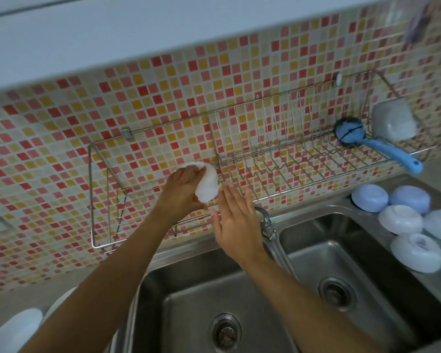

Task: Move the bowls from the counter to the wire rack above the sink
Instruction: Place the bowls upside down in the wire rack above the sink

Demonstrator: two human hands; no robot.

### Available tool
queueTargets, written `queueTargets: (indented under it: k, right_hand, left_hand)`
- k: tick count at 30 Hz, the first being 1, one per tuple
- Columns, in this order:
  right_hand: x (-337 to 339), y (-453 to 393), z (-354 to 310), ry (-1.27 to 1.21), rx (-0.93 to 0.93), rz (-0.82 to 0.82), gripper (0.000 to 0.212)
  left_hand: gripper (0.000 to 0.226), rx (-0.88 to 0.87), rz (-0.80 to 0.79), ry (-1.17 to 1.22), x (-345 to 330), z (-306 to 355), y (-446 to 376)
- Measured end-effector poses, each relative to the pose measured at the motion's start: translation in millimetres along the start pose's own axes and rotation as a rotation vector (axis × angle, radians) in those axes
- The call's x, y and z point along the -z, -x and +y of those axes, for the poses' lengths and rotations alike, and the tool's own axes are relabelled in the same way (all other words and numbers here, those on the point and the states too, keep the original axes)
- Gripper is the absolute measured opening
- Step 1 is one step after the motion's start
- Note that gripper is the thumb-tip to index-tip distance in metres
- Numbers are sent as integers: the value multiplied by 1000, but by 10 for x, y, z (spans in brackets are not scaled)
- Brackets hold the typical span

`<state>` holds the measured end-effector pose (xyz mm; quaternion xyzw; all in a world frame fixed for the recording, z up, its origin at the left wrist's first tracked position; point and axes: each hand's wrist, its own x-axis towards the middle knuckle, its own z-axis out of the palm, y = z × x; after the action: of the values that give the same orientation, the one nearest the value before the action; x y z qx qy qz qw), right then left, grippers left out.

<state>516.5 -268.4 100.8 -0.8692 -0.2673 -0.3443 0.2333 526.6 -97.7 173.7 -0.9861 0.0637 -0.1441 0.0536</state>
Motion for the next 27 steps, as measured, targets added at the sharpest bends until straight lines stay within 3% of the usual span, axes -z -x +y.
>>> queueTargets:
  k: [5, 8, 13, 15, 27]
  right_hand:
    - [-14, -4, 8, 2, 3, 5, 52]
    - [-17, 1, 7, -9, 7, 19, 51]
    - [-47, 9, 22, -37, 16, 48, 50]
    - [-62, 11, 27, -53, 17, 64, 49]
    - [-138, 45, 20, -71, -4, 116, 43]
  left_hand:
    - [96, 13, -28, 46, -12, 28, 8]
    - [82, 44, -8, 177, 25, 53, 49]
    - [39, 186, 254, 316, 44, 113, 250]
    - [29, 204, 287, 300, 32, 115, 325]
    - [44, 144, 125, 279, 13, 142, 379]
